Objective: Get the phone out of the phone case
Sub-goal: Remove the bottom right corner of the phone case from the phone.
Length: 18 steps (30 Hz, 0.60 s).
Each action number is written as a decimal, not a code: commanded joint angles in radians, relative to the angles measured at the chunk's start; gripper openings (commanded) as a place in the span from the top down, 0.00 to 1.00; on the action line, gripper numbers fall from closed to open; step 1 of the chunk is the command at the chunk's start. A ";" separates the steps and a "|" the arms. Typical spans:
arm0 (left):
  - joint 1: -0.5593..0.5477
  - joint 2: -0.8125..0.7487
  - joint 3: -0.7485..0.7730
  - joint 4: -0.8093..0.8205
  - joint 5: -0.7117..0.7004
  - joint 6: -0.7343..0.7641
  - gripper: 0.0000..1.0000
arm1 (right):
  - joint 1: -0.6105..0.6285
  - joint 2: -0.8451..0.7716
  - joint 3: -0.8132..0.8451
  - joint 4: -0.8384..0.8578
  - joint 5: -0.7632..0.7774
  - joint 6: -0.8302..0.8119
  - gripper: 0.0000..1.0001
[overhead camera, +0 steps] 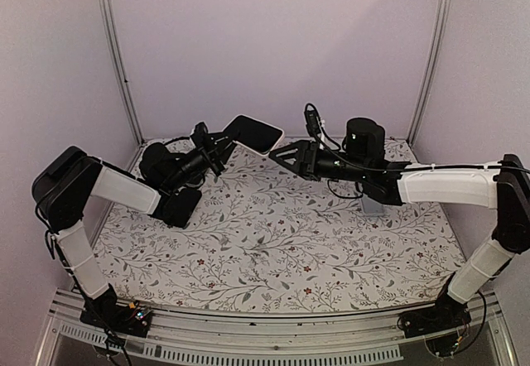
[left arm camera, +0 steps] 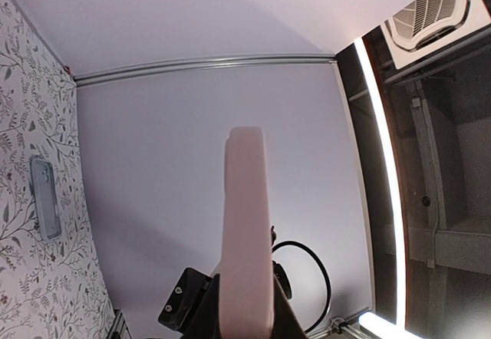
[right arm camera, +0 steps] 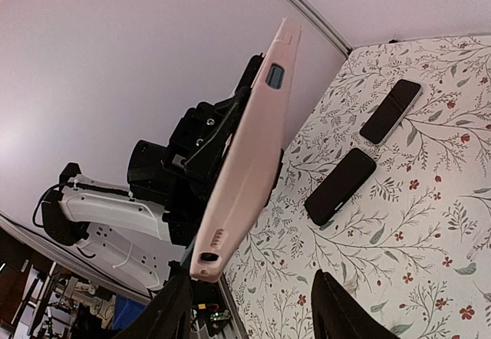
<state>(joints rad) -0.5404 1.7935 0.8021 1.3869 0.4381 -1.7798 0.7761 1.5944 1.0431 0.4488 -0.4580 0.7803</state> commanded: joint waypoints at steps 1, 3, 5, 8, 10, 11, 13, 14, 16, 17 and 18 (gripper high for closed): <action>0.009 -0.020 0.015 0.058 0.010 0.014 1.00 | 0.006 -0.030 -0.009 0.005 0.006 -0.013 0.45; 0.010 -0.023 0.020 0.052 0.013 0.017 1.00 | 0.007 -0.027 -0.010 0.007 0.005 -0.014 0.45; 0.010 -0.026 0.020 0.049 0.014 0.020 1.00 | 0.006 -0.023 -0.005 0.007 0.007 -0.012 0.45; 0.008 -0.030 0.021 0.052 0.014 0.019 1.00 | 0.006 -0.012 0.005 0.007 0.010 -0.010 0.45; 0.007 -0.033 0.024 0.050 0.018 0.020 1.00 | 0.006 -0.003 0.012 0.007 0.012 -0.009 0.46; 0.005 -0.035 0.024 0.049 0.018 0.020 1.00 | 0.006 0.001 0.017 0.006 0.011 -0.008 0.46; 0.005 -0.039 0.022 0.050 0.019 0.019 1.00 | 0.006 0.015 0.024 0.005 0.009 -0.002 0.46; 0.005 -0.041 0.021 0.050 0.017 0.017 1.00 | 0.005 0.019 0.024 0.004 0.010 0.001 0.46; 0.005 -0.045 0.023 0.053 0.021 0.017 1.00 | 0.004 0.026 0.023 0.005 0.010 0.011 0.46; 0.005 -0.046 0.023 0.054 0.022 0.016 1.00 | 0.005 0.030 0.022 0.004 0.010 0.014 0.46; 0.005 -0.048 0.022 0.055 0.020 0.015 1.00 | 0.003 0.031 0.021 0.003 0.013 0.017 0.46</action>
<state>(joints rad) -0.5365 1.7935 0.8021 1.3708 0.4568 -1.7687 0.7784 1.5990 1.0424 0.4492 -0.4576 0.7868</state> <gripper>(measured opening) 0.112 0.537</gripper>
